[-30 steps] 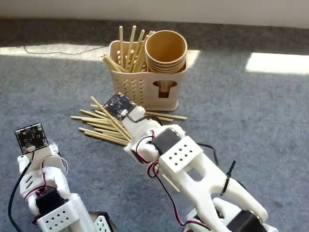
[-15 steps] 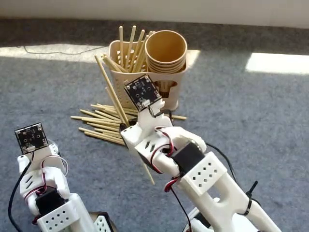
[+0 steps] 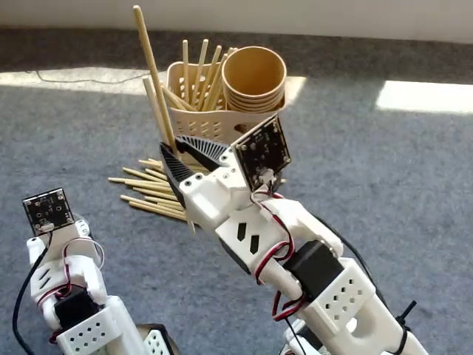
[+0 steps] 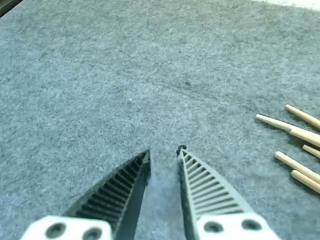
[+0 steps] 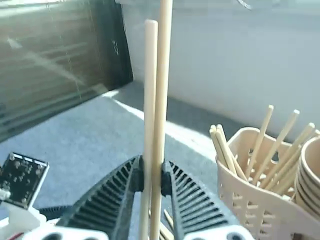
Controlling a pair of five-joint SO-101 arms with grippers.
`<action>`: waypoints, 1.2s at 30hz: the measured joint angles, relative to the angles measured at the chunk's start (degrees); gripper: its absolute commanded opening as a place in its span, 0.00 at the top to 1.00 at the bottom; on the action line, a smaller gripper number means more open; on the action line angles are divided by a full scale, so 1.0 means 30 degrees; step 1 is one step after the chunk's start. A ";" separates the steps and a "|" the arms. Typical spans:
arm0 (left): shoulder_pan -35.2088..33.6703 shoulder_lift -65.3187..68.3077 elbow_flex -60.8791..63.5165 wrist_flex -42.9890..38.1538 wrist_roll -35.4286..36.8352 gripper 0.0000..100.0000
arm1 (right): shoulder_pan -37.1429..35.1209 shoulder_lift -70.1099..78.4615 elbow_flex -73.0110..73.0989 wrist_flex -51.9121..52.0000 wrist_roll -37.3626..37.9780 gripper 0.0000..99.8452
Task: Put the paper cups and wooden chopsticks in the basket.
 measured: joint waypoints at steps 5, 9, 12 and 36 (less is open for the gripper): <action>0.0000 0.0000 0.0000 0.0000 0.0000 0.91 | 0.0234 0.0000 0.0000 -0.3751 0.0000 1.00; 0.0000 0.0000 0.0000 0.0000 0.0000 0.91 | 0.1436 0.0088 0.0000 -0.6535 0.0000 1.00; 0.0000 0.0000 0.0000 0.0000 0.0000 0.91 | 0.2520 0.1084 0.0000 -0.8147 0.0000 1.00; 0.0000 0.0000 0.0000 0.0000 0.0000 0.90 | 0.4777 1.1282 0.0029 -1.9868 0.3604 1.00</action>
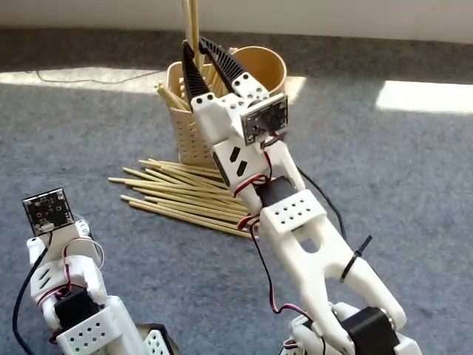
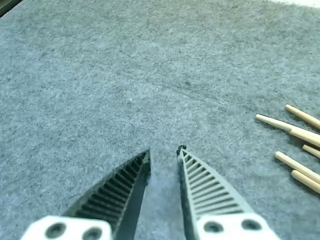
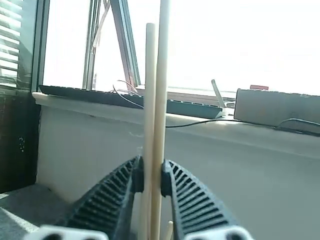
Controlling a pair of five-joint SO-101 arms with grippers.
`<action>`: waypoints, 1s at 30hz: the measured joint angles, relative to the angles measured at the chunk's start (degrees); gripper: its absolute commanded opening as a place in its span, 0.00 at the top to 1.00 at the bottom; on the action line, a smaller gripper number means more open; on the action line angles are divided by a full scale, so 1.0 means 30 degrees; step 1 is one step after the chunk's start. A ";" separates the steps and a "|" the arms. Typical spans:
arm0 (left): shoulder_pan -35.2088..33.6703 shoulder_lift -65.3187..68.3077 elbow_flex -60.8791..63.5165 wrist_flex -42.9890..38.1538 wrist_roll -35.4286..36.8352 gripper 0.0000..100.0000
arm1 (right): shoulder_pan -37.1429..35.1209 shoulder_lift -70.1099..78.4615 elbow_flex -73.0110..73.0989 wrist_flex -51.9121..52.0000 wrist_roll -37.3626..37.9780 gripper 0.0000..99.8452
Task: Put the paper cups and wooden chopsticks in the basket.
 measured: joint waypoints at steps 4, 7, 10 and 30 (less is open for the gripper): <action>0.0000 0.0000 0.0000 0.0000 0.0000 0.90 | 0.0000 0.0234 0.0000 -0.0029 0.0029 1.00; 0.0000 0.0000 0.0000 0.0000 0.0000 0.90 | 0.0000 0.0264 0.0000 -0.0029 0.0029 0.99; 0.0000 0.0000 0.0000 0.0000 0.0000 0.90 | 0.0000 0.0264 0.0293 -0.0029 0.0029 0.99; 0.0000 0.0000 0.0000 0.0000 0.0000 0.90 | 0.0000 0.1875 0.2696 -0.0029 0.0029 0.85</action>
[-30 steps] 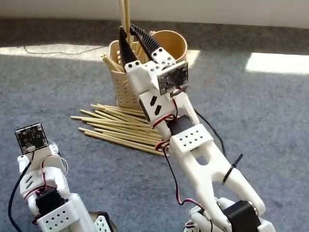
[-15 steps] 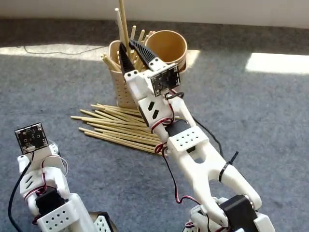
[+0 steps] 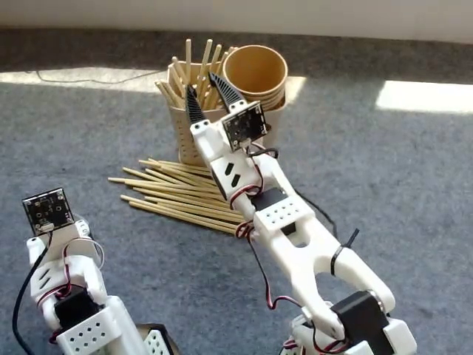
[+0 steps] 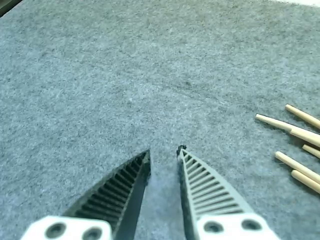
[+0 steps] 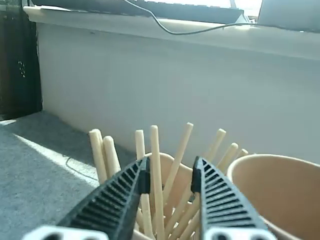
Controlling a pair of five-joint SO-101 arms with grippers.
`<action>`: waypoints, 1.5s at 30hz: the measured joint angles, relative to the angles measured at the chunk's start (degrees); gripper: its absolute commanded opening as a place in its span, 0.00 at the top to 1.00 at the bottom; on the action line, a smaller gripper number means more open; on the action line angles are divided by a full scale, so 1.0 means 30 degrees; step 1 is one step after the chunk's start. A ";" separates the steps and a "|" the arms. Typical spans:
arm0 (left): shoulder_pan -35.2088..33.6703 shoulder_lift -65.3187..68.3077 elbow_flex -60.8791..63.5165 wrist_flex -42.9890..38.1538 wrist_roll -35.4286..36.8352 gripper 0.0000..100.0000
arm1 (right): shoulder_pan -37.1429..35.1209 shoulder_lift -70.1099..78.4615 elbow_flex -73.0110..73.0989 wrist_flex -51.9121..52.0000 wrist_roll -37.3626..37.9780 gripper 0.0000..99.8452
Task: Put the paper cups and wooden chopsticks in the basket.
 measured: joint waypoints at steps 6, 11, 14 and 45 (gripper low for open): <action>0.0000 0.0000 0.0000 0.0000 0.0000 0.90 | 0.0000 -0.2198 0.0821 0.1729 0.0000 0.85; 0.0000 0.0000 0.0000 0.0000 0.0000 0.90 | -0.0293 -0.5333 0.2344 0.4542 0.0000 0.85; 0.0000 0.0000 0.0000 0.0000 0.0000 0.90 | -0.0733 -0.7531 0.3282 0.5744 0.0000 0.86; 0.0381 0.0000 0.0000 0.0000 0.0000 0.91 | -0.4630 -0.5538 0.3546 1.7172 -0.1934 0.91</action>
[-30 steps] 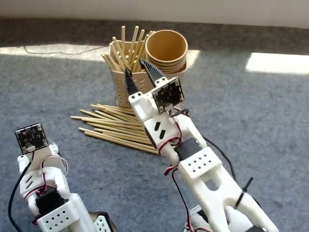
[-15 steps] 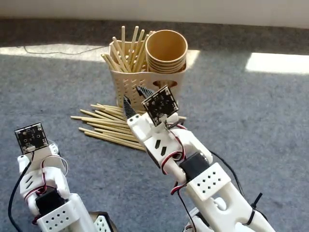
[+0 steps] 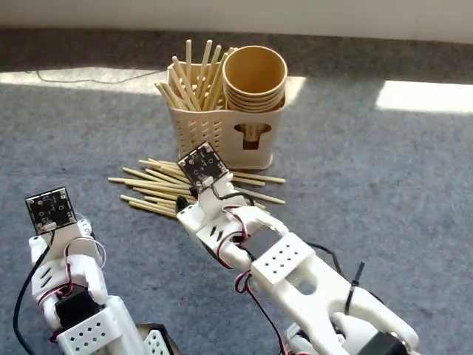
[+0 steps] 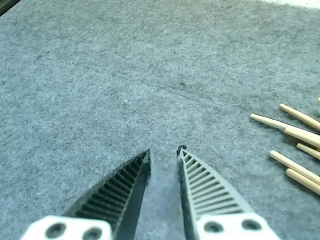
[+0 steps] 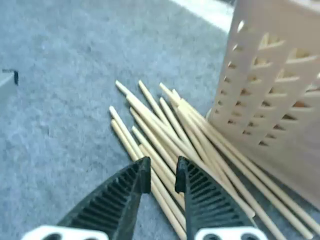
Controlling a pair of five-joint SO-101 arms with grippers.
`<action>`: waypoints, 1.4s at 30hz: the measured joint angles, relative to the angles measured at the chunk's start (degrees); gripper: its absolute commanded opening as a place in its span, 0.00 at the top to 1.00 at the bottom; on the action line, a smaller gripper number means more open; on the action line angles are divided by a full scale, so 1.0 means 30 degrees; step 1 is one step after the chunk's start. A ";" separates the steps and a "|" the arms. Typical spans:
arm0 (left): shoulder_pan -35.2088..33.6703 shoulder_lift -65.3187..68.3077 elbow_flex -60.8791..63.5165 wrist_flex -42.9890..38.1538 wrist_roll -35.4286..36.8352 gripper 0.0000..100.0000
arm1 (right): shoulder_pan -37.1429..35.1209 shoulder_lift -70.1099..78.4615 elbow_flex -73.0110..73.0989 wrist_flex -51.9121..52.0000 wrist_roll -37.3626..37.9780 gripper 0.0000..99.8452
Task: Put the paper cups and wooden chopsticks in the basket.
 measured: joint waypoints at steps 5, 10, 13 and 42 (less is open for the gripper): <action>0.0000 0.0000 0.0000 0.0000 0.0000 0.91 | -0.0029 0.4396 -0.1817 0.0000 0.0557 0.91; 0.0000 0.0000 0.0000 0.0000 0.0000 0.91 | -0.0088 0.7824 -0.3194 0.0000 0.2315 0.91; 0.0000 0.0000 0.0000 0.0000 0.0000 0.91 | -0.0088 0.9289 -0.3927 0.0000 0.2960 0.91; 0.0000 0.0000 0.0000 0.0000 0.0000 0.91 | -0.1553 1.0813 -0.5568 0.3311 0.3341 0.91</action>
